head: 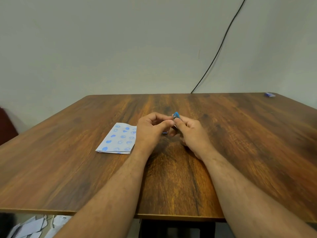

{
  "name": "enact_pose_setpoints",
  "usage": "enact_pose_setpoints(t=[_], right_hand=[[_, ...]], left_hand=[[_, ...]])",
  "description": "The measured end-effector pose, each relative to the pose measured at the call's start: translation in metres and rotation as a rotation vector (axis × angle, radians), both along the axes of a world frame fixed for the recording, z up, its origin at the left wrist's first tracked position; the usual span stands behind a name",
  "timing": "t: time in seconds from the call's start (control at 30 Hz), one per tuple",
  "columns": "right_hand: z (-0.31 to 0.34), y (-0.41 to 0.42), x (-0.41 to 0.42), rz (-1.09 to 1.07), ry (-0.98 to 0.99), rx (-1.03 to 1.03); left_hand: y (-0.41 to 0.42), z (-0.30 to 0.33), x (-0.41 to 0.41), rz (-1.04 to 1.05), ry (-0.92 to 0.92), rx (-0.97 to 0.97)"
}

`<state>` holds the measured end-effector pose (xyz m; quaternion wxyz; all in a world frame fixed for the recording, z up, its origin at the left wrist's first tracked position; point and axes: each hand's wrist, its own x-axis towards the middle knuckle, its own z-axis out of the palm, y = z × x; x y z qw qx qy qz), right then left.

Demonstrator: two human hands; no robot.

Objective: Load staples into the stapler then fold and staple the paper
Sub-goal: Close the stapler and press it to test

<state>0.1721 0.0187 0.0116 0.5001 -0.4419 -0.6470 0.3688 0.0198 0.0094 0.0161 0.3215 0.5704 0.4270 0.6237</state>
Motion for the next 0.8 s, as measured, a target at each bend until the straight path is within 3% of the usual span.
enact_pose_setpoints(t=[0.13, 0.43, 0.5, 0.63, 0.8], right_hand=[[0.001, -0.002, -0.003, -0.12, -0.18, 0.133], [-0.006, 0.003, -0.004, -0.169, -0.374, 0.129], [-0.007, 0.004, -0.007, -0.187, -0.398, 0.132], [-0.013, 0.007, -0.007, -0.199, -0.479, 0.244], [-0.015, 0.01, -0.006, -0.171, -0.519, 0.264]], left_hand=[[0.0, 0.001, -0.001, 0.036, -0.018, -0.011], [0.0, 0.002, -0.002, 0.037, -0.04, -0.115], [-0.001, 0.002, -0.001, 0.123, 0.021, -0.099], [0.001, 0.001, 0.002, 0.4, 0.317, -0.012], [-0.002, 0.003, 0.003, 0.472, 0.386, 0.002]])
